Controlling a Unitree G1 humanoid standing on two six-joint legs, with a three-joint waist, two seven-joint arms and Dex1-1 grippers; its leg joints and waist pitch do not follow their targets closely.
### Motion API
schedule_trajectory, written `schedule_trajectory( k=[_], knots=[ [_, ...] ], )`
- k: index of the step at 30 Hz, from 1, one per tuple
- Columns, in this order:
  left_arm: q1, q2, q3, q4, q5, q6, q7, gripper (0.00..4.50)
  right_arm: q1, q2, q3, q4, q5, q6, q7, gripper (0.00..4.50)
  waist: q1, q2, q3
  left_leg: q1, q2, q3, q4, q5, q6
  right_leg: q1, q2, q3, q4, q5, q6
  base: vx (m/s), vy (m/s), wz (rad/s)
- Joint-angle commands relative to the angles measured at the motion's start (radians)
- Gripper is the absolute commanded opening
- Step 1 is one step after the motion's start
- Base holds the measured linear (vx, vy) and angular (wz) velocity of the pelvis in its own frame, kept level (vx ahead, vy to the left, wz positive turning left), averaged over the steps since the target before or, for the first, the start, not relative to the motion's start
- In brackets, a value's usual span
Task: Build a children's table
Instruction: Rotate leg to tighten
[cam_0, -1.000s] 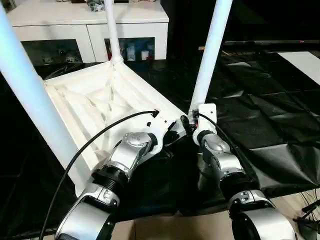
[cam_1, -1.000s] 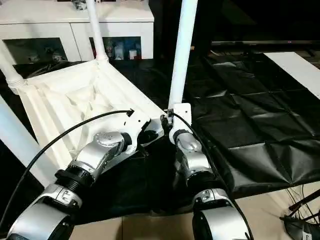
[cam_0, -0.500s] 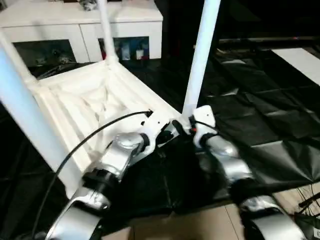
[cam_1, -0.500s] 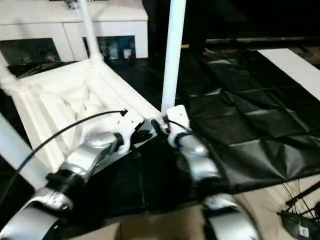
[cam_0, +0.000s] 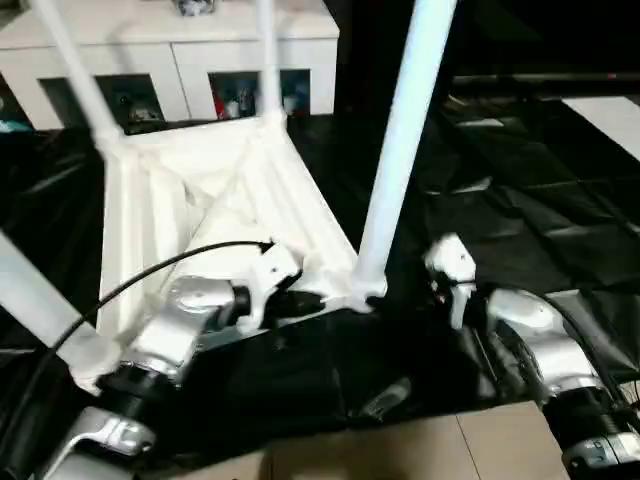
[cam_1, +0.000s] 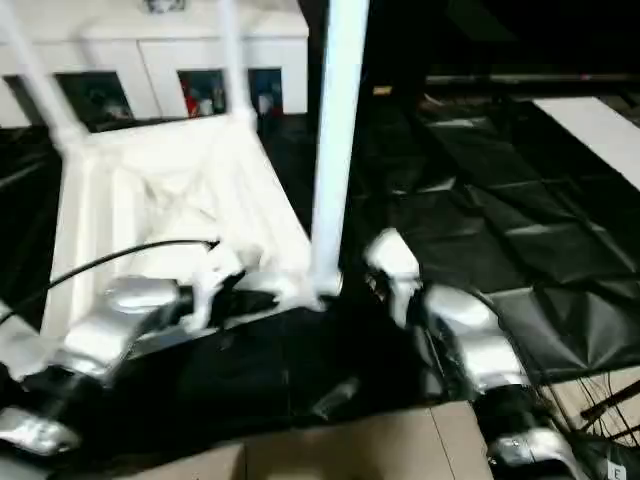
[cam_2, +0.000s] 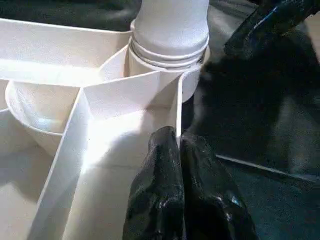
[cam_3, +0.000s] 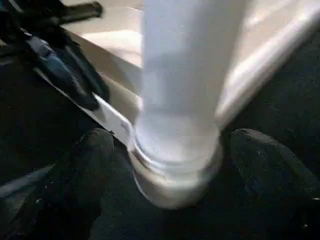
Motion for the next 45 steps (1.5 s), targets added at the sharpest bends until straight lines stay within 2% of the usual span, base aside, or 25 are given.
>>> schedule_trajectory(
  k=[1,4,8,11,19,26,38,40,42,44,45],
  knots=[
    [0.004,-0.013,-0.017,-0.053,-0.050,-0.004,-0.047,0.00,-0.001,-0.009,0.010,-0.023,0.004,0.003,0.013,3.99,0.004,-0.012,-0.051,0.016,0.043,-0.016,-0.075,-0.277,0.073,0.041,-0.034,0.019,-0.068,-0.219,-0.233,0.000,0.000,0.00],
    [0.007,-0.012,-0.020,-0.066,-0.050,0.001,-0.057,0.00,-0.005,-0.005,0.012,-0.023,-0.001,0.010,0.013,3.99,0.014,-0.012,-0.052,0.017,0.041,-0.013,-0.070,-0.233,0.083,0.044,-0.034,0.020,-0.064,-0.169,-0.242,0.000,0.000,0.00],
    [0.007,-0.015,-0.028,-0.075,-0.048,0.009,-0.067,0.00,-0.008,-0.001,0.032,-0.014,-0.027,0.000,0.026,3.99,0.024,-0.011,-0.053,0.019,0.041,-0.011,-0.068,-0.214,0.088,0.044,-0.033,0.020,-0.061,-0.151,-0.244,0.000,0.000,0.00],
    [0.008,-0.011,-0.032,-0.079,-0.045,0.015,-0.069,0.00,-0.009,0.000,0.045,-0.004,-0.036,0.002,0.030,3.99,0.024,-0.012,-0.052,0.017,0.040,-0.012,-0.069,-0.217,0.082,0.046,-0.033,0.019,-0.061,-0.160,-0.240,0.000,0.000,0.00],
    [0.011,-0.003,-0.031,-0.081,-0.039,0.021,-0.071,0.00,-0.018,0.012,0.035,0.001,-0.024,0.016,0.027,3.19,0.024,-0.011,-0.054,0.018,0.039,-0.012,-0.066,-0.204,0.085,0.047,-0.033,0.019,-0.058,-0.142,-0.244,0.000,0.000,0.00],
    [0.008,-0.003,-0.032,-0.077,-0.037,0.023,-0.074,0.00,-0.017,0.012,0.032,0.001,-0.023,0.013,0.033,2.68,0.025,-0.011,-0.055,0.019,0.039,-0.012,-0.064,-0.199,0.087,0.049,-0.033,0.018,-0.056,-0.131,-0.250,0.000,0.000,0.00],
    [0.010,0.002,-0.033,-0.080,-0.036,0.029,-0.082,0.00,-0.008,0.021,0.034,0.003,-0.026,0.016,0.028,2.57,0.025,-0.010,-0.058,0.018,0.038,-0.012,-0.061,-0.178,0.096,0.052,-0.032,0.017,-0.051,-0.099,-0.261,0.000,0.000,0.00],
    [0.009,0.000,-0.033,-0.075,-0.034,0.028,-0.080,0.00,-0.009,0.033,0.025,0.011,-0.025,0.015,0.003,2.57,0.024,-0.009,-0.057,0.018,0.038,-0.012,-0.061,-0.183,0.094,0.051,-0.032,0.017,-0.051,-0.107,-0.260,0.000,0.000,0.00],
    [-0.008,-0.026,-0.024,-0.038,-0.014,0.034,-0.020,0.00,-0.037,0.091,-0.010,0.063,-0.046,0.018,-0.147,2.57,0.021,-0.006,-0.056,0.019,0.037,-0.012,-0.062,-0.192,0.084,0.047,-0.032,0.018,-0.054,-0.121,-0.260,0.000,0.000,0.00],
    [-0.012,-0.032,-0.022,-0.028,-0.009,0.035,-0.006,0.00,-0.042,0.100,-0.015,0.075,-0.049,0.025,-0.173,2.56,0.015,-0.008,-0.055,0.016,0.036,-0.015,-0.067,-0.216,0.060,0.052,-0.033,0.016,-0.056,-0.170,-0.245,0.000,0.000,0.00],
    [-0.021,-0.048,-0.019,-0.006,0.002,0.038,0.027,0.00,-0.056,0.121,-0.026,0.101,-0.057,0.041,-0.232,2.56,0.009,-0.007,-0.054,0.020,0.035,-0.016,-0.068,-0.244,0.045,0.048,-0.031,0.017,-0.061,-0.198,-0.239,0.000,0.000,0.00]
  ],
)
